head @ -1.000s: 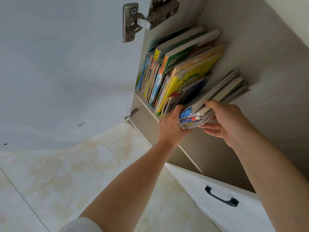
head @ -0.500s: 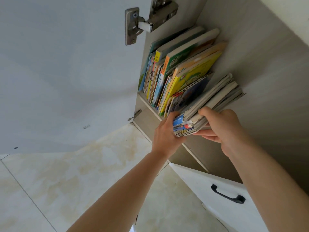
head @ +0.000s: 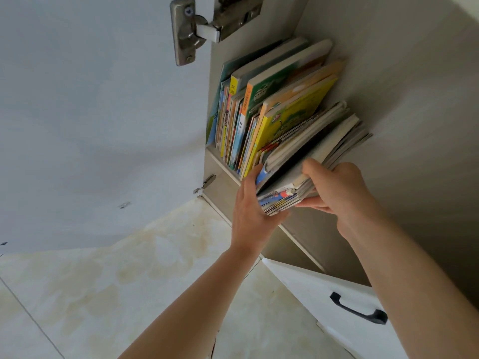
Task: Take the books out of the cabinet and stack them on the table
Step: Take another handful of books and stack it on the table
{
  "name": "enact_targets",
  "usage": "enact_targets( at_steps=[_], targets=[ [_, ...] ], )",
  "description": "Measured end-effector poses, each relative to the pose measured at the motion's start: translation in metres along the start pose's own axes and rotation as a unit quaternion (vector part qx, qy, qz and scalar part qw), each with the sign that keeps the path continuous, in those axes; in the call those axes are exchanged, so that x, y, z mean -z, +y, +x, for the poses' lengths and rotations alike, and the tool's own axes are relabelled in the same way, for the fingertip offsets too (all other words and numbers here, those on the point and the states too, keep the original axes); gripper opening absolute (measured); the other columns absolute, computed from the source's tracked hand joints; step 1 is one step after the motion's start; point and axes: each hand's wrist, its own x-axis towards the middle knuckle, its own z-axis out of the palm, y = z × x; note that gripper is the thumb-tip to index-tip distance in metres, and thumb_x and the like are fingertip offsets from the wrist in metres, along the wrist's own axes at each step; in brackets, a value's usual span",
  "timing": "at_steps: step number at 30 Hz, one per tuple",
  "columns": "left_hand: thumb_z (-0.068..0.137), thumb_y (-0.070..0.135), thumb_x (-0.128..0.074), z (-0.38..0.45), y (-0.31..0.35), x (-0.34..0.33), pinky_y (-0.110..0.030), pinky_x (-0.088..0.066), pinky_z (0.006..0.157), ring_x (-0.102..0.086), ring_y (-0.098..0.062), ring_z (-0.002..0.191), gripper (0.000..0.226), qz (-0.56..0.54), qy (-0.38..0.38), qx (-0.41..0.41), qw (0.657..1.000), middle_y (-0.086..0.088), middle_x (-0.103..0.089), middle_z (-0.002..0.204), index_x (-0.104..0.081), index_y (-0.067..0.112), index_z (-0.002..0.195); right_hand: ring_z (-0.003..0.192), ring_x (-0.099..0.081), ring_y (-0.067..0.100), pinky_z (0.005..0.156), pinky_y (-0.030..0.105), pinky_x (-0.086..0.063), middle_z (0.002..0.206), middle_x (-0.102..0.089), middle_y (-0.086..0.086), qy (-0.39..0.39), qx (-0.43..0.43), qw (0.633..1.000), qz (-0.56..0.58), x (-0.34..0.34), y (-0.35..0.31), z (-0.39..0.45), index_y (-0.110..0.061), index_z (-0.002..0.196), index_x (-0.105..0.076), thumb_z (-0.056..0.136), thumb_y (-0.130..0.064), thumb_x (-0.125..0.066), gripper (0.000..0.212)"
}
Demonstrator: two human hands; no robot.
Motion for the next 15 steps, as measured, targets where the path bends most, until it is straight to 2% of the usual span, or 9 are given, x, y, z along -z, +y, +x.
enact_targets(
  at_steps=[3, 5, 8, 10, 15],
  targets=[
    [0.069, 0.039, -0.083, 0.000, 0.003, 0.000, -0.041, -0.059, 0.086, -0.050, -0.010, 0.125, 0.089, 0.004, -0.003, 0.018, 1.000, 0.012, -0.048, 0.138, -0.024, 0.044, 0.135, 0.072, -0.073, 0.024, 0.041, 0.018, -0.050, 0.096, -0.070, 0.017, -0.008, -0.009, 1.000, -0.018, 0.000, -0.002, -0.001, 0.001, 0.109, -0.054, 0.084, -0.024, -0.063, 0.037],
    [0.068, 0.034, -0.084, 0.006, 0.005, 0.001, -0.038, -0.060, 0.082, -0.055, -0.007, 0.114, 0.086, 0.019, -0.027, 0.015, 0.999, 0.010, -0.053, 0.131, -0.026, 0.043, 0.131, 0.070, -0.073, 0.026, 0.042, 0.019, -0.051, 0.094, -0.070, 0.020, -0.008, -0.007, 1.000, -0.006, 0.000, -0.003, -0.002, 0.004, 0.107, -0.054, 0.082, -0.023, -0.063, 0.039],
    [0.072, 0.030, -0.079, 0.012, 0.007, 0.000, -0.038, -0.060, 0.075, -0.062, -0.007, 0.100, 0.067, 0.040, -0.054, -0.029, 0.997, 0.009, -0.063, 0.115, -0.036, 0.039, 0.123, 0.067, -0.073, 0.028, 0.044, 0.023, -0.054, 0.092, -0.071, 0.021, 0.015, 0.002, 1.000, 0.010, -0.003, -0.004, -0.001, 0.006, 0.104, -0.058, 0.079, -0.021, -0.066, 0.038],
    [0.075, 0.030, -0.075, 0.010, 0.007, -0.003, -0.038, -0.059, 0.074, -0.064, -0.008, 0.097, 0.057, 0.045, -0.041, -0.049, 0.997, 0.009, -0.066, 0.111, -0.042, 0.035, 0.121, 0.068, -0.074, 0.027, 0.043, 0.022, -0.054, 0.090, -0.072, 0.019, 0.025, 0.002, 0.999, 0.027, -0.004, -0.004, -0.003, 0.005, 0.101, -0.062, 0.080, -0.019, -0.066, 0.033],
    [0.075, 0.025, -0.076, -0.003, 0.002, 0.008, -0.032, -0.059, 0.069, -0.065, -0.007, 0.088, 0.051, 0.054, -0.035, -0.070, 0.995, 0.009, -0.068, 0.103, -0.047, 0.031, 0.117, 0.072, -0.074, 0.023, 0.039, 0.017, -0.049, 0.092, -0.073, 0.014, 0.011, -0.006, 0.998, 0.059, -0.006, 0.004, -0.019, -0.002, 0.103, -0.064, 0.081, -0.015, -0.068, 0.025]
  ],
)
